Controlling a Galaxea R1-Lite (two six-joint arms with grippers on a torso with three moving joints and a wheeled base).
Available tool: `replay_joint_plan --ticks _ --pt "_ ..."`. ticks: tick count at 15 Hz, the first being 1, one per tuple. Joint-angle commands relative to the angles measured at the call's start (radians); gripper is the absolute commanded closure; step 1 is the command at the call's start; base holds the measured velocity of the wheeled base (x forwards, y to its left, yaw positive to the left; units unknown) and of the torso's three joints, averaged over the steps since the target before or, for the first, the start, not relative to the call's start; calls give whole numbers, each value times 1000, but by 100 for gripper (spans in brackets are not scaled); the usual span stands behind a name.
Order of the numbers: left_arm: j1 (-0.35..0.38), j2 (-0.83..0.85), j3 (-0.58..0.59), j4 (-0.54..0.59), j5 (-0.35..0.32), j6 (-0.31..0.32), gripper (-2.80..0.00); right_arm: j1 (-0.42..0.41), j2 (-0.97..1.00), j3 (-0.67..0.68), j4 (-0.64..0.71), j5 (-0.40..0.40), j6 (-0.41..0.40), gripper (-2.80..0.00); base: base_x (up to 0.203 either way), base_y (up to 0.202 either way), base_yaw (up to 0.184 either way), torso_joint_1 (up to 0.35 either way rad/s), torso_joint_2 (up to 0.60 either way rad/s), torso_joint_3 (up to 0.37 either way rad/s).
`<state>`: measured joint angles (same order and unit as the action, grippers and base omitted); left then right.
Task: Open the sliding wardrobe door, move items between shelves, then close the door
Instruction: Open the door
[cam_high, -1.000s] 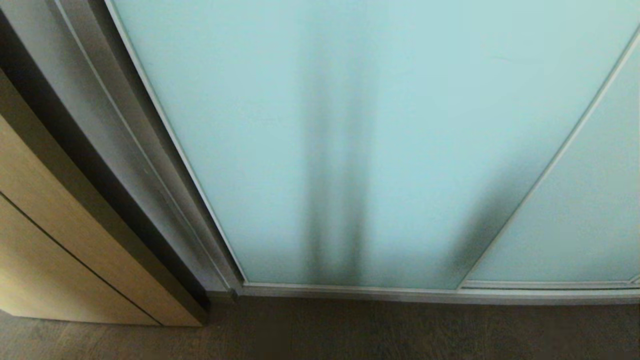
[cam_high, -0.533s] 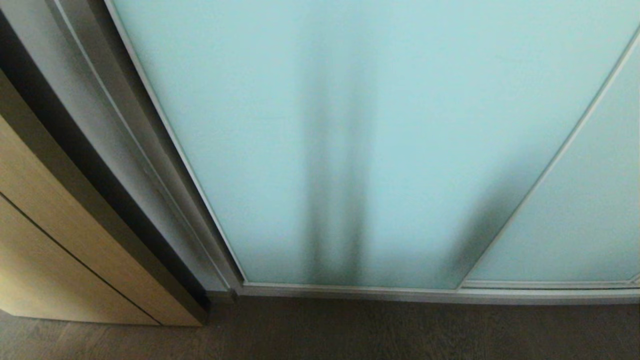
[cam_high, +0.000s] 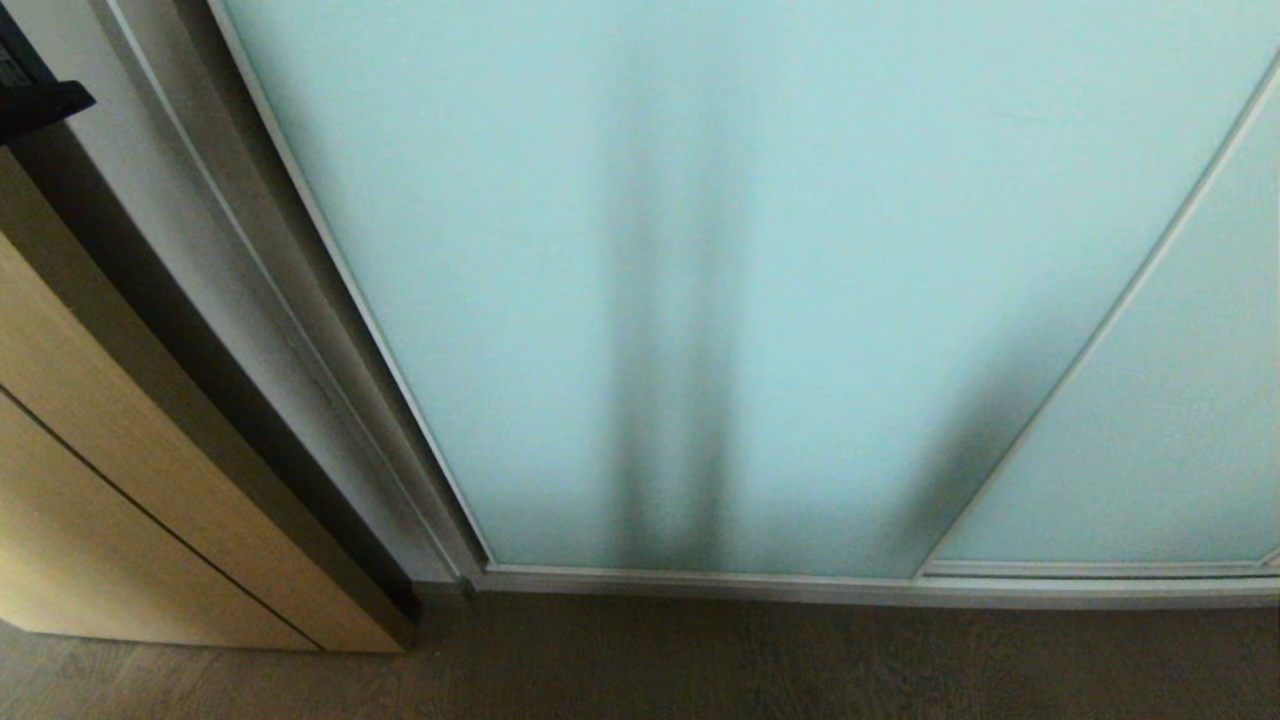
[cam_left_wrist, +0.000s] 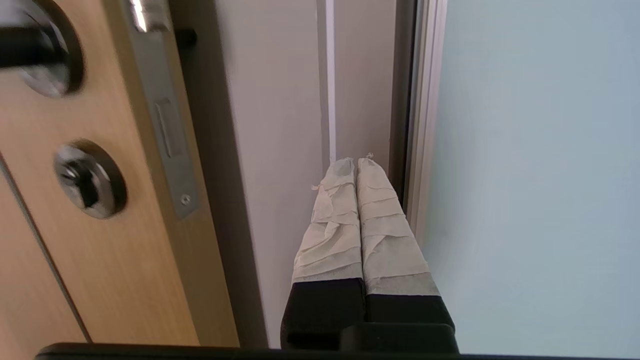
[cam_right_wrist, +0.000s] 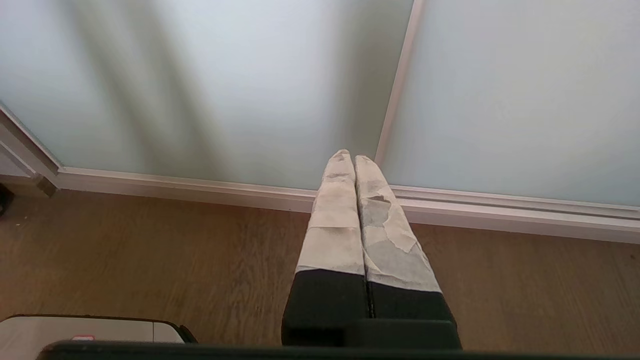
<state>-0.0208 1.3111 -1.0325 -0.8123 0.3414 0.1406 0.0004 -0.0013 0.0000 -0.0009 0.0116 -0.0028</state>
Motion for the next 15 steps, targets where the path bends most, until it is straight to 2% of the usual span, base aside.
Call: replay_joint_plan --ticks 1,15 --pt "-1 31 -13 -5 4 1 0 0 0 0 -1 1 0 0 0 0 0 0 0 0" --pt "4 135 -63 -18 13 -7 0 0 0 0 -1 1 0 0 0 0 0 0 0 0"
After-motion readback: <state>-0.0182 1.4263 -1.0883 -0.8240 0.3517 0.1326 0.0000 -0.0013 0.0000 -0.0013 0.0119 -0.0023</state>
